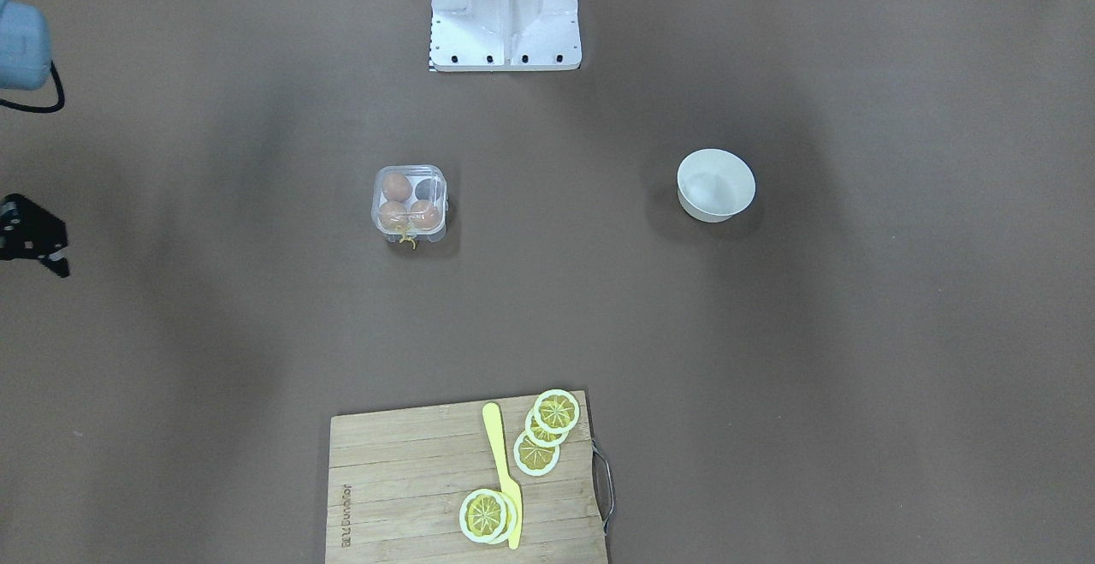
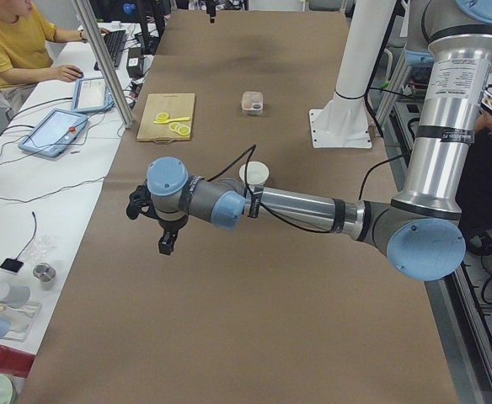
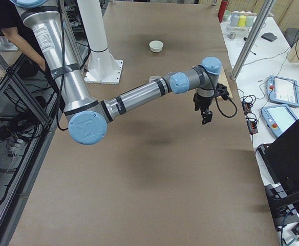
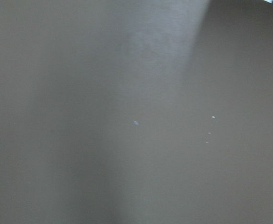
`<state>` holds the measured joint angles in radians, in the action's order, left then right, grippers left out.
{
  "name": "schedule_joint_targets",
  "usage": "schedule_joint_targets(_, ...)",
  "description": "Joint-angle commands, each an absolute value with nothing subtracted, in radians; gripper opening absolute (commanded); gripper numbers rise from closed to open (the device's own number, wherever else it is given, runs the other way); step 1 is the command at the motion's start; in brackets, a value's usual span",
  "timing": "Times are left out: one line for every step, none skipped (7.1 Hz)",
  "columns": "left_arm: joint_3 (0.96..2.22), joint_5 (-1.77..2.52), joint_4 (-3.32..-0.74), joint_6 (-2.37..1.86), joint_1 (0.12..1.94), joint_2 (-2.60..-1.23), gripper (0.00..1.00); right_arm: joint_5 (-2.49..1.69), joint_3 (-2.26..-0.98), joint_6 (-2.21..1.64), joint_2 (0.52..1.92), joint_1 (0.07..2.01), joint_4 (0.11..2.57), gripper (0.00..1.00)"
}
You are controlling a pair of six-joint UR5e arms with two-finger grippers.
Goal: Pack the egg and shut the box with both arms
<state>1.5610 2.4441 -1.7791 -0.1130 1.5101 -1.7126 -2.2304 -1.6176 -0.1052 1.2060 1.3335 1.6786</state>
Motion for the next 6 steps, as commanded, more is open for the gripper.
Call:
schedule_joint_targets(1.531,2.444,-1.782,-0.107,1.511,-1.71,0.98,-2.246,-1.574,-0.103,1.254,1.419,1.677,1.0)
schedule_joint_targets(1.528,2.444,-1.787,-0.101,1.511,-1.692,0.98,-2.253,-1.575,-0.103,1.297,1.442,1.677,1.0)
schedule_joint_targets(1.525,2.444,-1.783,-0.042,1.511,-1.681,0.98,-2.275,-1.574,-0.101,1.325,1.465,1.677,1.0)
schedule_joint_targets(1.516,2.445,-1.782,-0.034,1.512,-1.68,0.98,-2.279,-1.575,-0.101,1.328,1.476,1.68,1.0)
schedule_joint_targets(1.516,2.447,-1.782,-0.032,1.514,-1.668,0.98,-2.292,-1.575,-0.1,1.33,1.485,1.686,1.0)
schedule_joint_targets(1.517,2.453,-1.787,-0.032,1.516,-1.645,0.98,-2.299,-1.574,-0.1,1.33,1.486,1.686,1.0)
